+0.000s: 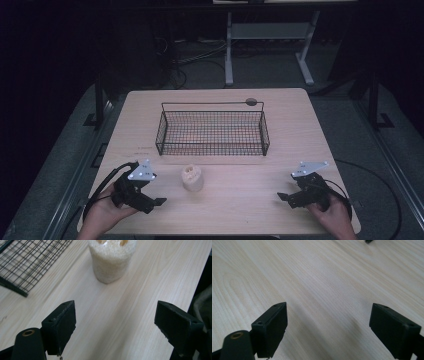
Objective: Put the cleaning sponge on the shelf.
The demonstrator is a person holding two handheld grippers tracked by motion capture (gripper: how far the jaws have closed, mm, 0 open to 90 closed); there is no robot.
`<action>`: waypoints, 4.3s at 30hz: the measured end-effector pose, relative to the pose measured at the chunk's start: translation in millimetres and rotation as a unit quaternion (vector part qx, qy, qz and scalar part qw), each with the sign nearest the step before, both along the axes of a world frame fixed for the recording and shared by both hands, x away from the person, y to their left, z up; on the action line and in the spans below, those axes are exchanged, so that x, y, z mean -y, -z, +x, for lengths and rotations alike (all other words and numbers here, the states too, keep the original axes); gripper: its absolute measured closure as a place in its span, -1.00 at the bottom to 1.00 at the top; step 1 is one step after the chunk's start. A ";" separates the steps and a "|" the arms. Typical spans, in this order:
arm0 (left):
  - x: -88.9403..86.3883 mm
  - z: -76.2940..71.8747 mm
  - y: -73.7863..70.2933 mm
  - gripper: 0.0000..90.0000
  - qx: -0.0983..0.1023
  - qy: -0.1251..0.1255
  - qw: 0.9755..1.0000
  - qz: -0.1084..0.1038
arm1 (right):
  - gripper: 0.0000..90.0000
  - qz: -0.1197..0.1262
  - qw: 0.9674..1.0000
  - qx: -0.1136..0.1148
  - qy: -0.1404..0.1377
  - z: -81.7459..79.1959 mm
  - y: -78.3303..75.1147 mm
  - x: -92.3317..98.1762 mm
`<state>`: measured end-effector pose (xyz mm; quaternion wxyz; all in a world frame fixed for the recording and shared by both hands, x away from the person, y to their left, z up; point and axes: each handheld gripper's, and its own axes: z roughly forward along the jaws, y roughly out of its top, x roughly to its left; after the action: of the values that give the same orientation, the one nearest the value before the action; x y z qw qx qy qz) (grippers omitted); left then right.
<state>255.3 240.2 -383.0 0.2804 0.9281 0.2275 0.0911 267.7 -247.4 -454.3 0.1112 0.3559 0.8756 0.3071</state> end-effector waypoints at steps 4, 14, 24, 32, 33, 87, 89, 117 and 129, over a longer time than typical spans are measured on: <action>7.8 4.7 -2.1 -0.63 -0.003 0.007 1.000 0.004 | -0.68 0.001 1.000 0.001 0.000 0.0 -0.3 0.6; 21.8 14.4 -5.1 -0.63 -0.009 0.019 1.000 0.010 | -0.68 0.000 1.000 0.001 -0.001 -0.4 -1.0 0.6; 31.8 22.3 -5.4 -0.63 -0.016 0.026 0.999 0.023 | -0.68 0.001 1.000 0.000 -0.003 -0.4 -1.1 0.7; 38.7 27.9 -4.8 -0.63 -0.018 0.033 0.999 0.032 | -0.68 0.002 1.000 0.000 -0.003 -0.5 -1.0 0.8; 40.2 29.0 -5.1 -0.63 -0.019 0.034 0.999 0.033 | -0.68 0.002 1.000 -0.001 -0.002 -0.5 -1.1 0.8; 89.9 64.0 -1.8 -0.63 -0.060 0.054 0.993 0.083 | -0.68 0.001 1.000 -0.003 -0.010 0.0 -1.1 -0.5; 91.6 65.6 -1.1 -0.63 -0.064 0.053 0.993 0.086 | -0.68 0.003 1.000 -0.005 -0.010 0.1 -0.8 -0.7; 104.0 70.4 6.2 -0.37 -0.080 0.074 0.988 0.108 | -0.69 0.003 1.000 -0.004 -0.012 -0.6 -1.1 -0.3; 101.3 70.0 -9.0 -0.37 -0.070 0.072 0.990 0.101 | -0.69 0.005 1.000 -0.006 -0.012 -0.5 -2.1 -2.5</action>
<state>325.3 138.9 -374.0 0.1740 0.9697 0.1690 0.0283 267.2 -244.9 -452.3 0.1006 0.3481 0.8787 0.3107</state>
